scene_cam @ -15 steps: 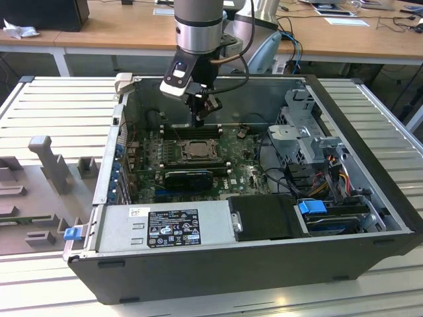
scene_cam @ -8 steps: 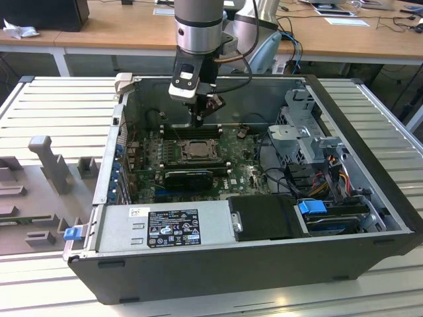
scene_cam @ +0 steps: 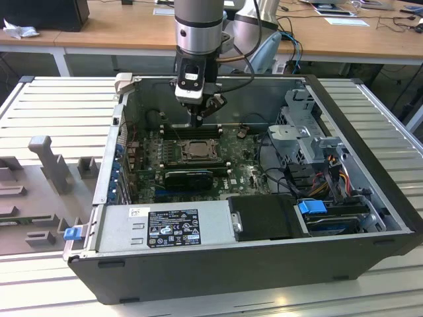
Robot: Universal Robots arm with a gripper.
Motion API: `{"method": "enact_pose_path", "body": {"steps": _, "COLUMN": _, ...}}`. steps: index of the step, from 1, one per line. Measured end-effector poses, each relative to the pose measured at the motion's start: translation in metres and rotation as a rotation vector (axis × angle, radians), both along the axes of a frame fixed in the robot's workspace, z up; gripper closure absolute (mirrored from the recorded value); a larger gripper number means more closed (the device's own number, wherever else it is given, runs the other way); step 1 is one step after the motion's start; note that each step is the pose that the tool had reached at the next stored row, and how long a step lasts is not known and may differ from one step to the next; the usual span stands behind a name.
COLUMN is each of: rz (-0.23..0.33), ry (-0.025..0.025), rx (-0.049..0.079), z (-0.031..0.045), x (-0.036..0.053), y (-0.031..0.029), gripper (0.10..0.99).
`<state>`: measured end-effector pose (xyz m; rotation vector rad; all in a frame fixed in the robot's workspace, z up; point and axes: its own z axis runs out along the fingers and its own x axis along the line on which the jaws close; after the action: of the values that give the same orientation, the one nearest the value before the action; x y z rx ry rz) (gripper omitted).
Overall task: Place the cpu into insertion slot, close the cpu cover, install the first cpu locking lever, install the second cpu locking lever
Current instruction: 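Install the first cpu locking lever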
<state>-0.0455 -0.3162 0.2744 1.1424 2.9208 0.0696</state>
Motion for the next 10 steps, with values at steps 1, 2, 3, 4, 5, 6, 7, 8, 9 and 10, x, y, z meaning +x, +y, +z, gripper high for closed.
{"method": "enact_pose_path", "body": {"steps": 1, "rz": 0.009, "ry": 0.0001, "rx": 0.000, "z": 0.0000, "x": 0.0000, "y": 0.0000, "gripper": 0.980}}
{"method": "enact_pose_path", "body": {"steps": 2, "rz": 0.025, "ry": 0.0001, "rx": 0.000, "z": 0.0000, "x": 0.0000, "y": 0.0000, "gripper": 0.980}}
{"method": "enact_pose_path", "body": {"steps": 3, "rz": 0.053, "ry": 0.0001, "rx": 0.000, "z": 0.0001, "x": 0.0000, "y": 0.0000, "gripper": 0.980}}
{"method": "enact_pose_path", "body": {"steps": 4, "rz": 0.083, "ry": 0.0001, "rx": 0.000, "z": 0.0001, "x": 0.0000, "y": 0.0000, "gripper": 0.980}}
{"method": "enact_pose_path", "body": {"steps": 5, "rz": 0.100, "ry": 0.0001, "rx": 0.000, "z": 0.0000, "x": 0.0000, "y": 0.0000, "gripper": 0.980}}
{"method": "enact_pose_path", "body": {"steps": 6, "rz": 0.115, "ry": 0.0001, "rx": 0.000, "z": 0.0001, "x": 0.0000, "y": 0.0000, "gripper": 0.980}}
{"method": "enact_pose_path", "body": {"steps": 7, "rz": 0.129, "ry": 0.0001, "rx": 0.000, "z": 0.0000, "x": 0.0000, "y": 0.0000, "gripper": 0.980}}
{"method": "enact_pose_path", "body": {"steps": 8, "rz": 0.136, "ry": 0.0001, "rx": 0.000, "z": 0.0001, "x": 0.0000, "y": 0.0000, "gripper": 0.980}}
{"method": "enact_pose_path", "body": {"steps": 9, "rz": 0.146, "ry": 0.0001, "rx": 0.000, "z": 0.0001, "x": 0.0000, "y": 0.0000, "gripper": 0.980}}
{"method": "enact_pose_path", "body": {"steps": 10, "rz": 0.160, "ry": 0.0001, "rx": 0.000, "z": 0.0001, "x": 0.0000, "y": 0.0000, "gripper": 0.980}}
